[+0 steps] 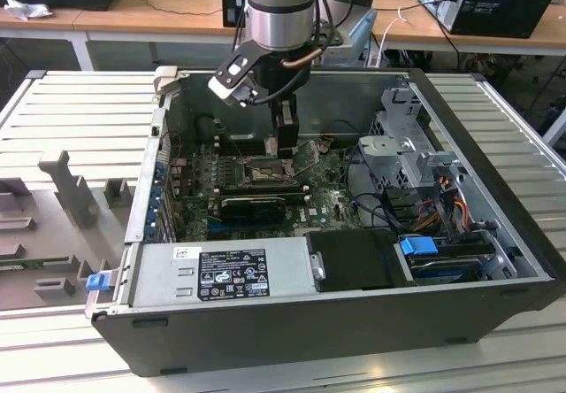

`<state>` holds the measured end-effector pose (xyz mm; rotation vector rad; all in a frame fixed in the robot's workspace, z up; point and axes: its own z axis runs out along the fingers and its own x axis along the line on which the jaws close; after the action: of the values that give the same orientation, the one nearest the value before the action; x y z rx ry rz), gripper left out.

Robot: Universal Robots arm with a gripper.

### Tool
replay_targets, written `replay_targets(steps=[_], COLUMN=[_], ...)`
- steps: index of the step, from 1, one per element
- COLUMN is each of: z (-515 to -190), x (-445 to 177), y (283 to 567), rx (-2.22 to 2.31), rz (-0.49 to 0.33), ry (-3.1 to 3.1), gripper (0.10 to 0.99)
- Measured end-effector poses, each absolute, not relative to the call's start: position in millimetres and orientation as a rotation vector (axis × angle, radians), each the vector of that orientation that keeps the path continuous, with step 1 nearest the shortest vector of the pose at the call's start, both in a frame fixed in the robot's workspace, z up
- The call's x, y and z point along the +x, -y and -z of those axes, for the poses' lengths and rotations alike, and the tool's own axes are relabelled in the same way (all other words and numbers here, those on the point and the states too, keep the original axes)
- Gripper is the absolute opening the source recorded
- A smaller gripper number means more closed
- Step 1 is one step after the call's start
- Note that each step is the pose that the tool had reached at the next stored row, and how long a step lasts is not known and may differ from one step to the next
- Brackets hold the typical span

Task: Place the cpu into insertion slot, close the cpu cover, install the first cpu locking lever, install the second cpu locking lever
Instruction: 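Place the cpu into insertion slot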

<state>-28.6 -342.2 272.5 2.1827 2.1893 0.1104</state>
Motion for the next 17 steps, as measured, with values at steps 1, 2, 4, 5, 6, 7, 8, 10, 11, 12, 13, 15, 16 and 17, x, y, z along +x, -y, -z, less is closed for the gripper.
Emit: replay_targets(steps=[1, 2, 4, 5, 6, 7, 8, 10, 11, 12, 13, 15, 16, 17], z=[-269.5, -267.0, -261.3, -258.6, -256.9, -254.9, -253.5, -249.3, -248.5, -247.9, -247.2, -245.6, -244.7, -243.7], x=[-28.6, -28.8, -29.3, -29.3, -29.5, -29.4, -29.4, -29.4, -29.4, -29.4, -29.5, -31.3, -32.6, -33.9], y=[341.5, 341.0, 340.5, 340.3, 339.9, 339.8, 339.7, 339.7, 339.7, 339.7, 339.4, 339.0, 338.8, 338.5], rx=[2.183, 2.184, 2.184, 2.185, 2.185, 2.185, 2.186, 2.187, 2.187, 2.187, 2.187, 2.187, 2.187, 2.187], rz=[-0.109, -0.108, -0.107, -0.106, -0.106, -0.105, -0.105, -0.107, -0.107, -0.107, -0.108, -0.108, -0.108, -0.108], ry=[-2.19, -2.191, -2.191, -2.192, -2.191, -2.192, -2.192, -2.193, -2.193, -2.193, -2.193, -2.193, -2.193, -2.193], gripper=[0.525, 0.525, 0.525, 0.525, 0.525, 0.525, 0.525, 0.525, 0.525, 0.525, 0.525, 0.525, 0.525, 0.525])
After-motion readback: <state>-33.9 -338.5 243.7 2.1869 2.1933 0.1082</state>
